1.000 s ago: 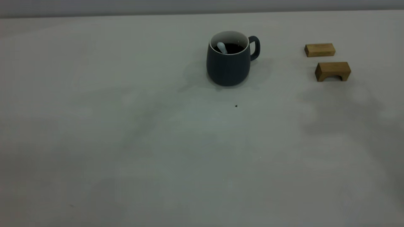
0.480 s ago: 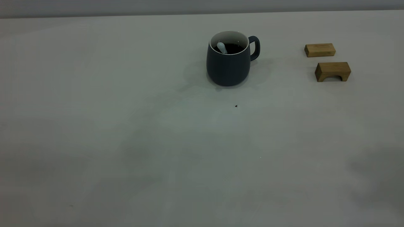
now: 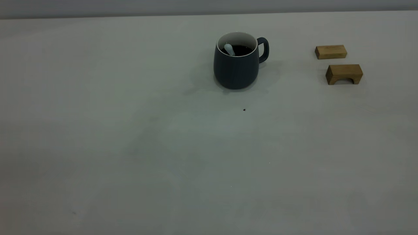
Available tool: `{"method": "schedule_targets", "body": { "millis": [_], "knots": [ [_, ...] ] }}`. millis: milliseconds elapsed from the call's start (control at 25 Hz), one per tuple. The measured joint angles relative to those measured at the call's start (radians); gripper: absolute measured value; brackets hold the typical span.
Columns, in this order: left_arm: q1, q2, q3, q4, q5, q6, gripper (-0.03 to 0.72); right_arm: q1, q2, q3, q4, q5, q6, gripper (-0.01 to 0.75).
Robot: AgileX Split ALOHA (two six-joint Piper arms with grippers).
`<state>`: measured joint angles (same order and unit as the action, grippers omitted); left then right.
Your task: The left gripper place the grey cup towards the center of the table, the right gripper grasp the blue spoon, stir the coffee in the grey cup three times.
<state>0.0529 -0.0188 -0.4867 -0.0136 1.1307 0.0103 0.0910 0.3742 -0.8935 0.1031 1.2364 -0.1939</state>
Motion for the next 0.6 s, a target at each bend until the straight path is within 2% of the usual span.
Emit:
{"method": "schedule_targets", "body": {
  "millis": [200, 360, 600],
  "knots": [
    [0.0, 0.0, 0.0, 0.0, 0.0, 0.0, 0.585, 0.0, -0.177, 0.226, 0.001, -0.079, 0.001, 0.237],
    [0.0, 0.0, 0.0, 0.0, 0.0, 0.0, 0.585, 0.0, -0.281, 0.384, 0.009, -0.1, 0.002, 0.237],
    [0.0, 0.0, 0.0, 0.0, 0.0, 0.0, 0.585, 0.0, -0.354, 0.424, 0.021, -0.096, 0.006, 0.237]
  ]
}}
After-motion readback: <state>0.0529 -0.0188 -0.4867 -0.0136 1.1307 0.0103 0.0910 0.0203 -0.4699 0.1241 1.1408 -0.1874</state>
